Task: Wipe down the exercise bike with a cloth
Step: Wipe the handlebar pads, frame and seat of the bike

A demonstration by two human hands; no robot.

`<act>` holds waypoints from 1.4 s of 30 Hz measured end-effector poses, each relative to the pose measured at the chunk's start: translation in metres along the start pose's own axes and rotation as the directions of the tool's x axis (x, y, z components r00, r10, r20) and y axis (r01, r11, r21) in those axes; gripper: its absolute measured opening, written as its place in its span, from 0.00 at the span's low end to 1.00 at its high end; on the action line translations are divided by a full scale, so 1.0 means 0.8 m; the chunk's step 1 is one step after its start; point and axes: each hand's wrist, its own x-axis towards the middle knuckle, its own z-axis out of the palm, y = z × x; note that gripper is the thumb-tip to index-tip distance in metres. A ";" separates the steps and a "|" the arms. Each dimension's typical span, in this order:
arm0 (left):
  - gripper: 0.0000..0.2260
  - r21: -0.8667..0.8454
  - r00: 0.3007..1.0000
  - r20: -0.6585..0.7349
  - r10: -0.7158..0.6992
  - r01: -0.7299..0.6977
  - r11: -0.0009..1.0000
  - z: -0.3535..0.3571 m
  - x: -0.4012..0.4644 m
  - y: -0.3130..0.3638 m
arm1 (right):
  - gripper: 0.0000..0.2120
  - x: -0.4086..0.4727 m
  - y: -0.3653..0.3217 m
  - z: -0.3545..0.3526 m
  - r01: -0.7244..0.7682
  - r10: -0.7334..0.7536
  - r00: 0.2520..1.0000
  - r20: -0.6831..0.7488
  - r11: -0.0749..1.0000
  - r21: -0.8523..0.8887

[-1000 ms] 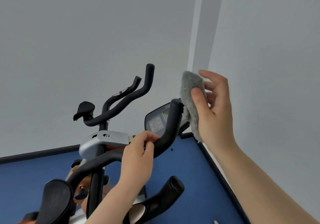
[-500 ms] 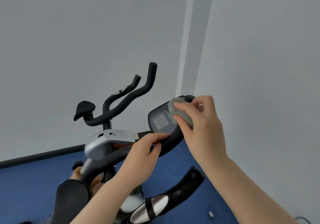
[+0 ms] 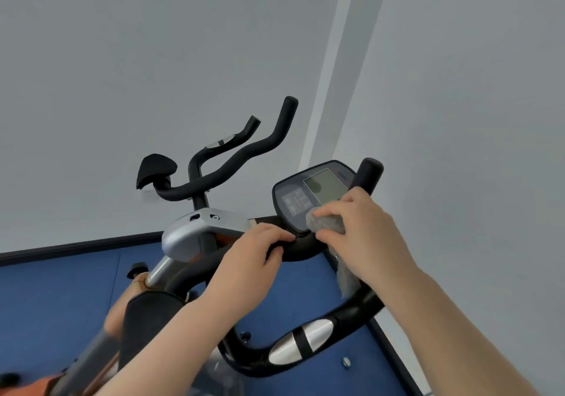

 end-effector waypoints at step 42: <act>0.17 0.444 0.986 -0.163 -0.029 0.100 0.891 -0.043 -0.049 -0.073 | 0.14 -0.021 -0.099 0.078 -0.073 0.076 0.996 -0.050 0.995 0.073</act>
